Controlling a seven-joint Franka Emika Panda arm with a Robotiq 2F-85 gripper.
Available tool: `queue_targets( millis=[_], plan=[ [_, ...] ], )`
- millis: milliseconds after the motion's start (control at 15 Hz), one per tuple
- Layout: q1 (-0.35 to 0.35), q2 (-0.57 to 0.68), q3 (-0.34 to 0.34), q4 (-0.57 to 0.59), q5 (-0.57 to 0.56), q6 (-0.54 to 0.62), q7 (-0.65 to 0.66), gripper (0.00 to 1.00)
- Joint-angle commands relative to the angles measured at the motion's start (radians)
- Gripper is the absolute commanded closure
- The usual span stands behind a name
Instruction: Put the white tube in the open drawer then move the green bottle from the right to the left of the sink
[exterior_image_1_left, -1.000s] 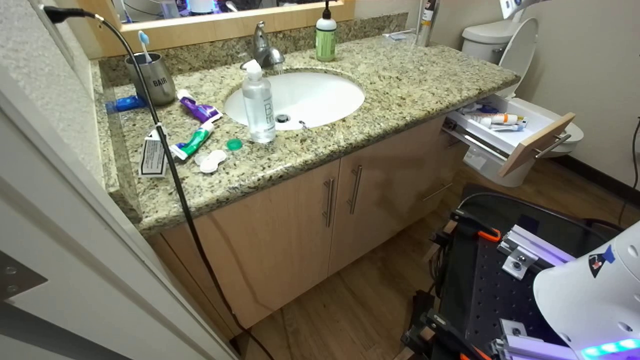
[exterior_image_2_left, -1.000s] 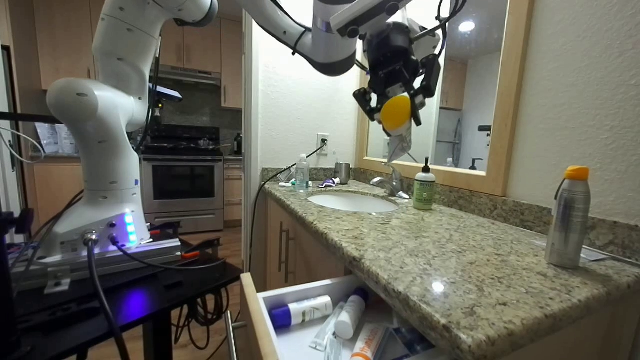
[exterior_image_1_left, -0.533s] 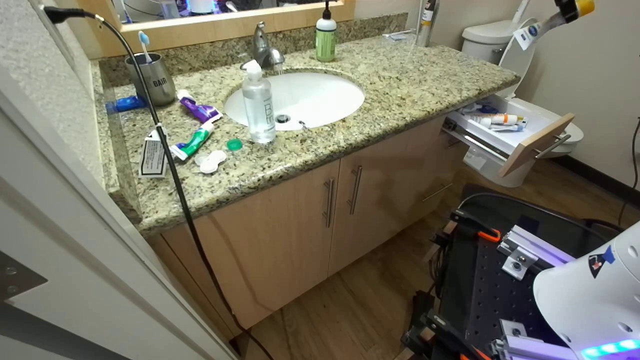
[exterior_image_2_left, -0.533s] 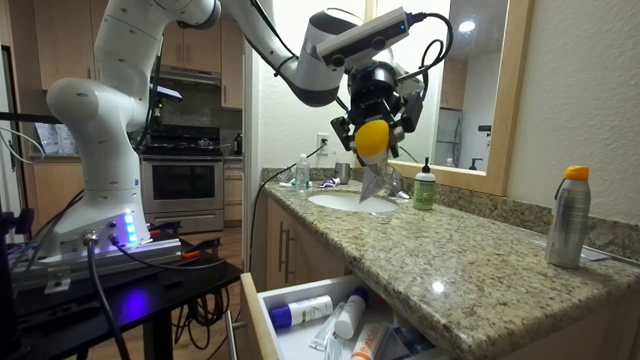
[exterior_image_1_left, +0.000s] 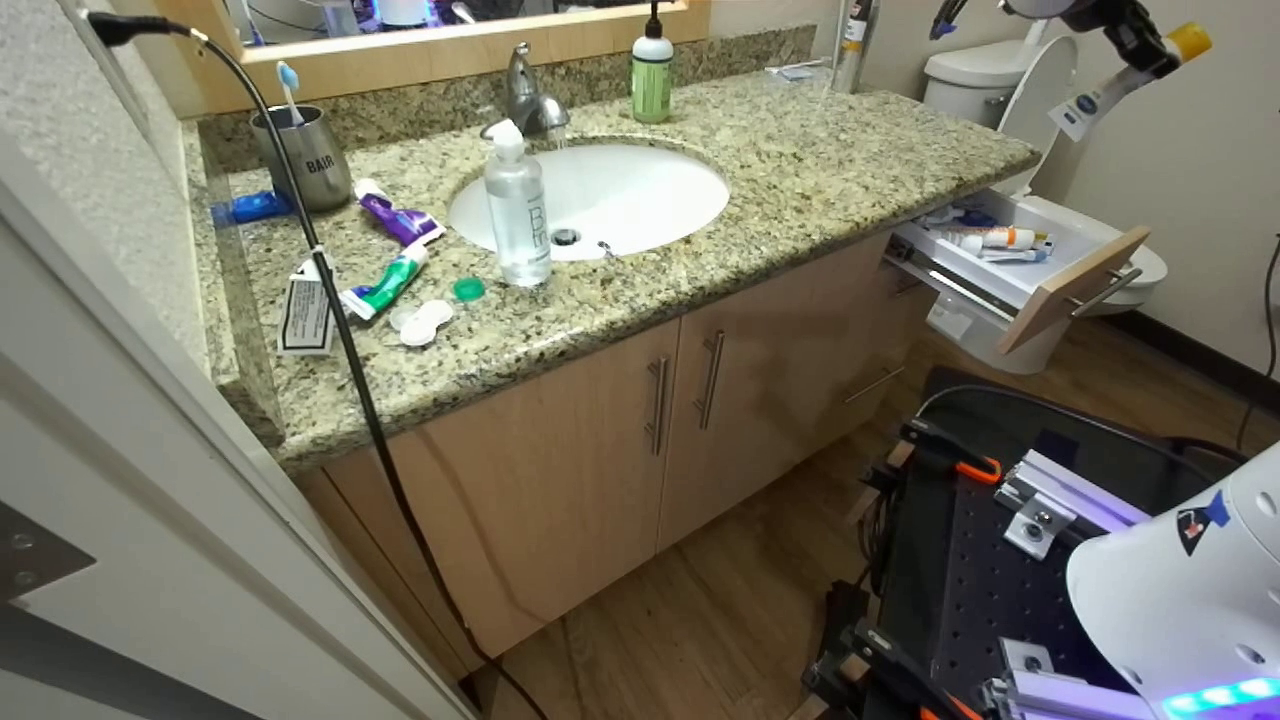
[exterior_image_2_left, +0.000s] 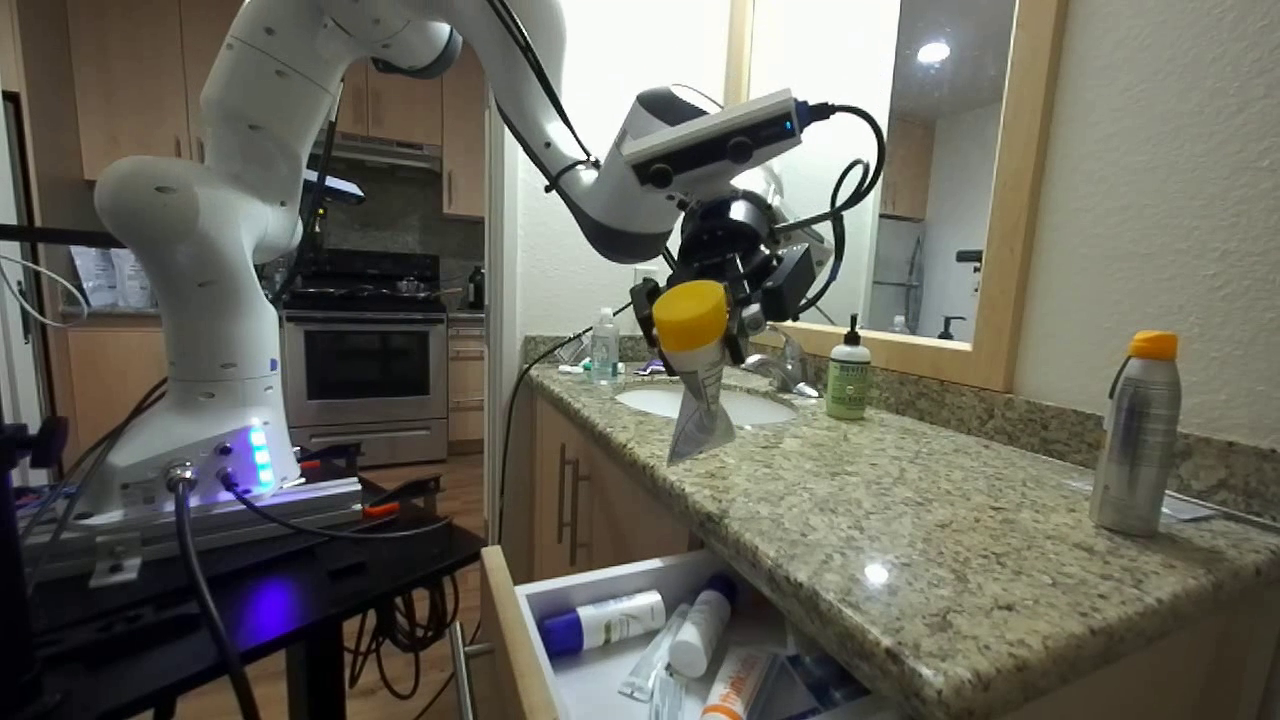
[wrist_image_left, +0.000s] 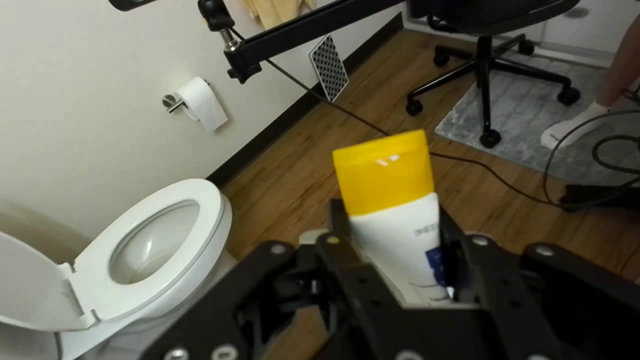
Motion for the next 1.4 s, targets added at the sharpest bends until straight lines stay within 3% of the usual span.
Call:
queue_targets(
  millis=[0,267,333,400,733,867,1333],
  plan=[
    [0.002,0.041,0.024,0.04,0.014,-0.115,-0.025,0.84],
    [-0.003,0.13,0.053,0.082,0.032,-0.158,0.045,0.84],
    [-0.009,0.146,0.063,0.092,0.048,-0.154,0.061,0.34],
    [-0.016,0.167,0.071,0.104,0.062,-0.133,0.096,0.33],
    [-0.033,0.22,0.1,0.171,0.17,-0.126,0.124,0.01],
    [-0.062,0.178,0.133,0.187,0.295,-0.124,0.036,0.0],
    [-0.012,-0.025,0.175,0.161,0.605,-0.094,-0.048,0.0]
  ],
)
